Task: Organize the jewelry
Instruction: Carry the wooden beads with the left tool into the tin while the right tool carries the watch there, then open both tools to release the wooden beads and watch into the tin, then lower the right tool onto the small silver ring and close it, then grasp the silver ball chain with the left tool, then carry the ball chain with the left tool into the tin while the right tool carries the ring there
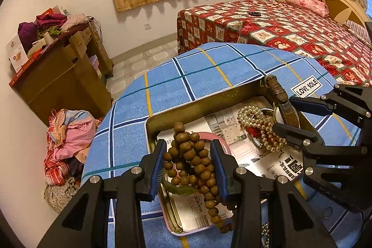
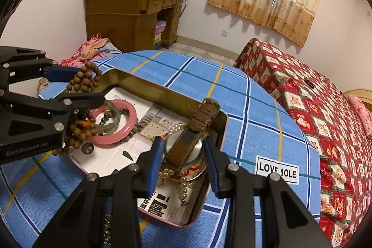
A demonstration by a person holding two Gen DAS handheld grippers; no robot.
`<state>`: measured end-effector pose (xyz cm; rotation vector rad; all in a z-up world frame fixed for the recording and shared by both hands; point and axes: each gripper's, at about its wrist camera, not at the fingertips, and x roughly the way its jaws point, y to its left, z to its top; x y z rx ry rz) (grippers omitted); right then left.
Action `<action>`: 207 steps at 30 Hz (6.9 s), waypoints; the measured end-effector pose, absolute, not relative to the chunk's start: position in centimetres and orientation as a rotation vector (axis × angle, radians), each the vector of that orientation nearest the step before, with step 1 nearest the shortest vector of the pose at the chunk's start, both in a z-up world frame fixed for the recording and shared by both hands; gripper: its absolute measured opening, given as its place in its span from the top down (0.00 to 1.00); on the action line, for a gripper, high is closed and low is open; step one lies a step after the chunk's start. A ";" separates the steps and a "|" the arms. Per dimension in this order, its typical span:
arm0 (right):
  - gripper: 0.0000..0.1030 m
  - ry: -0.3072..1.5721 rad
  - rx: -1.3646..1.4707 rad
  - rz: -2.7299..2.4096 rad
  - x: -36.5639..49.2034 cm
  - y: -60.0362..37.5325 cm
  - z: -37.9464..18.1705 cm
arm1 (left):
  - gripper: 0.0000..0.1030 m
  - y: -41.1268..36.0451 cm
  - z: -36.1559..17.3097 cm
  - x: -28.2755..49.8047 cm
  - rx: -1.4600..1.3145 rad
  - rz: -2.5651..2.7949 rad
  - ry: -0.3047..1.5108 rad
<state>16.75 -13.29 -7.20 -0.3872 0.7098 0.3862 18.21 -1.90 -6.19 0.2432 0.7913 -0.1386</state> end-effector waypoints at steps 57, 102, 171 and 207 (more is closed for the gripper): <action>0.32 0.810 -0.261 0.339 6.0 -17.8 -9.7 | 0.37 -1.7 -10.7 6.6 0.153 -0.133 0.854; 0.78 0.812 -0.175 0.349 5.3 -19.9 -11.0 | 0.80 -5.5 -12.1 8.2 0.162 -0.283 0.894; 0.78 0.634 -0.304 0.403 9.3 -15.6 -3.5 | 0.90 -1.8 -2.6 10.2 0.182 -0.213 0.692; 0.78 0.646 -0.318 0.382 15.2 -14.0 -3.3 | 0.90 -2.3 -2.8 15.6 0.226 -0.171 0.714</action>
